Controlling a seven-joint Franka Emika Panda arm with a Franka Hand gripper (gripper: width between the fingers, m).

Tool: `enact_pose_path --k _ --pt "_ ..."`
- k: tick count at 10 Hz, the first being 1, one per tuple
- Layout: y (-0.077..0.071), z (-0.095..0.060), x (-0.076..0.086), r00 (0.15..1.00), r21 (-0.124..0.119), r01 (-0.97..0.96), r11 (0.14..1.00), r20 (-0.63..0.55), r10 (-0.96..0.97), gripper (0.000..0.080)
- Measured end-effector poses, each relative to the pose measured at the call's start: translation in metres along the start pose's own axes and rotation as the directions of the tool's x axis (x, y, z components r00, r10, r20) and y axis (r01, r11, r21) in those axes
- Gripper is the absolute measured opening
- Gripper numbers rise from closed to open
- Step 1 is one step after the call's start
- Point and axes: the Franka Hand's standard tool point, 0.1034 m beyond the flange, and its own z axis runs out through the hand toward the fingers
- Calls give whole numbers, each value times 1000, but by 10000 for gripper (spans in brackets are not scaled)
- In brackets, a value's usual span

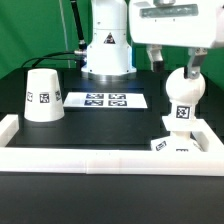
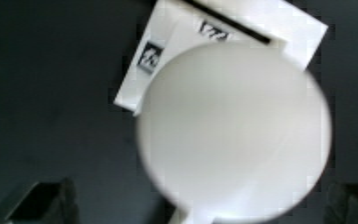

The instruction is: Assemble lamp

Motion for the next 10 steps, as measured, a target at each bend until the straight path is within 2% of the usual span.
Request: enact_pose_path --k 2,3,7,8,9,10 --pt "10 -10 14 1000 10 4 1000 -1 -4 699" --pt "10 -17 13 998 21 -59 998 -2 59 699" --pt "11 -12 12 1000 13 -29 1000 -1 29 699" --pt "19 -7 4 998 -11 63 998 -3 -63 699" --pt "33 -3 -4 997 -9 83 996 -2 -83 699" --pt "54 -2 -4 994 -6 106 994 -4 -106 699"
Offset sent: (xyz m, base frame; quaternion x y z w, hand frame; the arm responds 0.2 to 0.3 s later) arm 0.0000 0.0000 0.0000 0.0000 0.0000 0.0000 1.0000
